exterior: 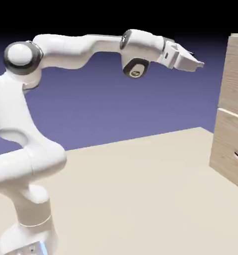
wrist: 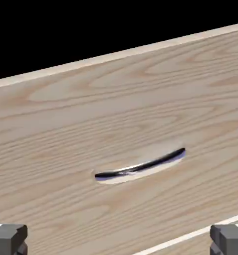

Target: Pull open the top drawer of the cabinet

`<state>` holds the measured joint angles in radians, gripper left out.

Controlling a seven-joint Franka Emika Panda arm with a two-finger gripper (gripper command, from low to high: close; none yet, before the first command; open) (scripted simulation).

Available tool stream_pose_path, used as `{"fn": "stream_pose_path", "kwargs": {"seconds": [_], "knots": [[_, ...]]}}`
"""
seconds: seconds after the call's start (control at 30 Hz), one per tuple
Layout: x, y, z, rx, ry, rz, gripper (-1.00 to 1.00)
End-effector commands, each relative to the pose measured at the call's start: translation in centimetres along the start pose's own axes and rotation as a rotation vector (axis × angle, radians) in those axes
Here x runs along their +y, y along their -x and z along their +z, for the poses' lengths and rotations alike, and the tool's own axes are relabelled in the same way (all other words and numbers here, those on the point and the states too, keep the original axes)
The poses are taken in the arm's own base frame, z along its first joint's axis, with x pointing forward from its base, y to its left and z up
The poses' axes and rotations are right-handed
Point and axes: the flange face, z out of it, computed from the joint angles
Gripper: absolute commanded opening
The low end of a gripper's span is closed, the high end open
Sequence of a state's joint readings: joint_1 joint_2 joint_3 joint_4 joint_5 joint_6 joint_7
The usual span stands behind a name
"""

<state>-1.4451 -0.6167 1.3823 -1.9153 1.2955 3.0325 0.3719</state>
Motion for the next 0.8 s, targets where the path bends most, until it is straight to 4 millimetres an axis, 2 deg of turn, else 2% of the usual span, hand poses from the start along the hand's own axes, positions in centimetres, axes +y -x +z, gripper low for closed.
{"fn": "stream_pose_path", "kwargs": {"seconds": [0.0,0.4,0.77], "knots": [[0.1,0.3,0.7,-0.004,-0.004,0.017,0.0],[2.7,2.6,9.6,-0.076,-0.041,0.278,0.0],[6.5,2.6,16.8,-0.145,-0.083,0.622,0.0]]}}
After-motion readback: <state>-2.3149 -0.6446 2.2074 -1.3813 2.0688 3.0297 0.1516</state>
